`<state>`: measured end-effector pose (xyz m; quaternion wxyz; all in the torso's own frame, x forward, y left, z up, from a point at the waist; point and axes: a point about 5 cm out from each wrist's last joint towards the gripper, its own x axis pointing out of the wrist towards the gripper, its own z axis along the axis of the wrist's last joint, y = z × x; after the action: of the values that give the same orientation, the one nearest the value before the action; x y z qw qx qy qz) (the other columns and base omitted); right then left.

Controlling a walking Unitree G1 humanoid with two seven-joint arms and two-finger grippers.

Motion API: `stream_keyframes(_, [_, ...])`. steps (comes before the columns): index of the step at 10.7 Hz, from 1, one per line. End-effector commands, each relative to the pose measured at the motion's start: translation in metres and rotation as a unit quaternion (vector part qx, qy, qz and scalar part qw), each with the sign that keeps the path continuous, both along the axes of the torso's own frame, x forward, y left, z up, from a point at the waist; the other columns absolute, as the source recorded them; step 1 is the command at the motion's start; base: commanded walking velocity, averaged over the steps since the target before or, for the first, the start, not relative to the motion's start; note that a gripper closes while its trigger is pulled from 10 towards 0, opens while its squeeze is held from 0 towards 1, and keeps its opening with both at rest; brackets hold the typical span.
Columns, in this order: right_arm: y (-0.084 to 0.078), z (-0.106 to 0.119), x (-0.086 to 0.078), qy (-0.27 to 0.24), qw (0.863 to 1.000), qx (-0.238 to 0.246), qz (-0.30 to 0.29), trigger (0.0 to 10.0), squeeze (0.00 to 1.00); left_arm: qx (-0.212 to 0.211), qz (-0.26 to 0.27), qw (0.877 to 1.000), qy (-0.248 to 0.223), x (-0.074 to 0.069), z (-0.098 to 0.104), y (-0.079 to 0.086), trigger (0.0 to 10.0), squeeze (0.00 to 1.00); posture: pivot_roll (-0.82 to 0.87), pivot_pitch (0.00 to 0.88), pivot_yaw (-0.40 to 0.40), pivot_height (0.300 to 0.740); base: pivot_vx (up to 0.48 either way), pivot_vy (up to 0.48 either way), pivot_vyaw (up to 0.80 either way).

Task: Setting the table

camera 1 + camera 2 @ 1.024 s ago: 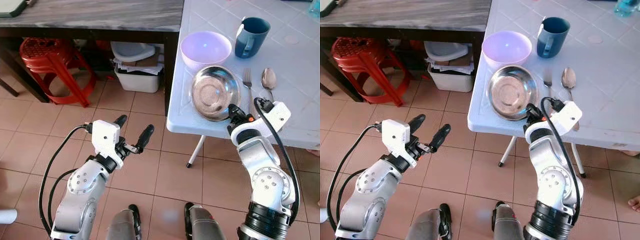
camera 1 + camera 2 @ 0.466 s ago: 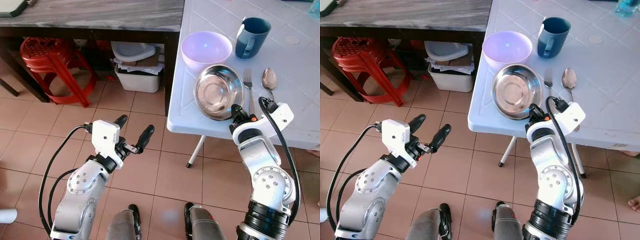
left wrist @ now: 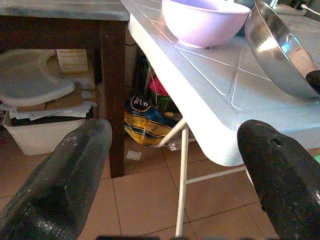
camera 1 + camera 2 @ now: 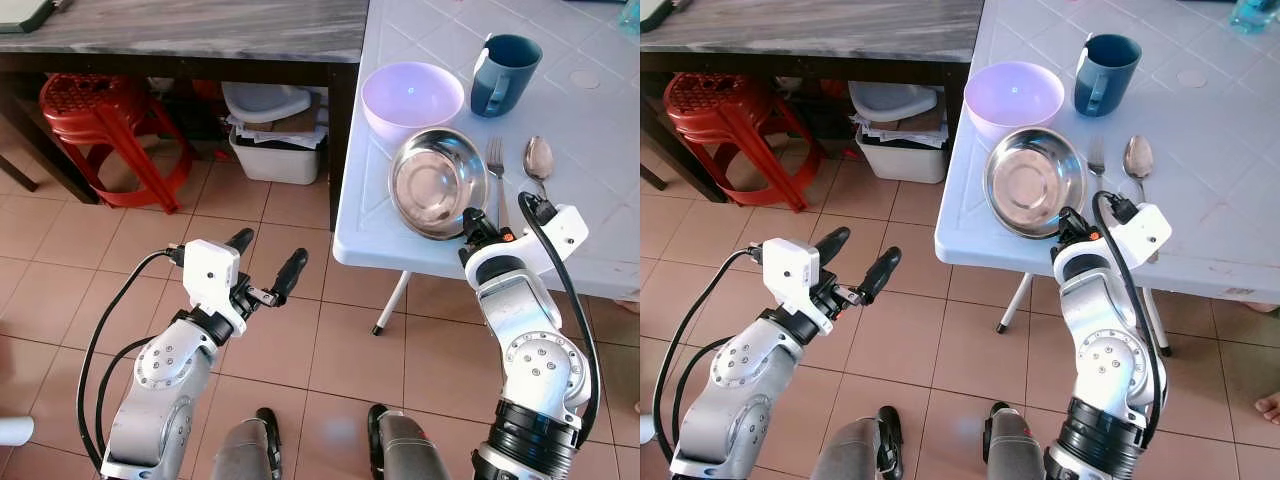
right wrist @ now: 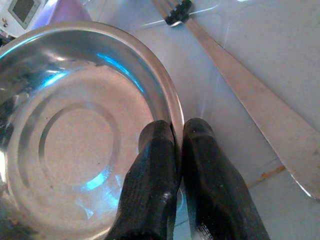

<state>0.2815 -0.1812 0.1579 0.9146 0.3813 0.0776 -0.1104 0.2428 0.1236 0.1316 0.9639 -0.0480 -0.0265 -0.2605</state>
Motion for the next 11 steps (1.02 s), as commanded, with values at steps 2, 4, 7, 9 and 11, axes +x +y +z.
stream_keyframes(2, [-0.0076, -0.0331, -0.0098, 0.093, 0.995, -0.002, -0.032, 0.0, 0.00, 0.012, 0.008, 1.000, -0.009, -0.0014, 0.0010, 0.0019, 10.0, 0.00, -0.06, 0.251, 0.080, 0.740, 0.000, 0.000, 0.00])
stream_keyframes(4, [-0.0156, -0.0283, -0.0102, 0.081, 0.995, -0.018, -0.059, 0.0, 0.00, 0.012, 0.029, 0.999, -0.008, 0.0018, 0.0004, 0.0047, 10.0, 0.00, -0.06, 0.252, 0.078, 0.740, 0.000, 0.000, 0.00])
stream_keyframes(7, [-0.0104, -0.0264, -0.0104, 0.073, 0.996, -0.038, -0.040, 1.8, 0.00, 0.012, 0.035, 0.999, -0.001, 0.0023, -0.0013, 0.0054, 10.0, 0.00, -0.06, 0.252, 0.077, 0.740, 0.000, 0.000, 0.00])
stream_keyframes(9, [-0.0132, -0.0352, -0.0151, 0.082, 0.994, -0.067, -0.039, 10.0, 0.00, 0.006, 0.037, 0.999, 0.005, 0.0022, -0.0031, 0.0040, 10.0, 0.00, -0.07, 0.244, 0.077, 0.740, 0.000, 0.000, 0.00])
stream_keyframes(11, [-0.0157, -0.0332, -0.0137, 0.074, 0.992, -0.097, -0.037, 10.0, 0.00, 0.008, 0.032, 0.999, 0.006, 0.0022, -0.0045, 0.0025, 10.0, 0.00, -0.07, 0.243, 0.073, 0.740, 0.000, 0.439, 0.00])
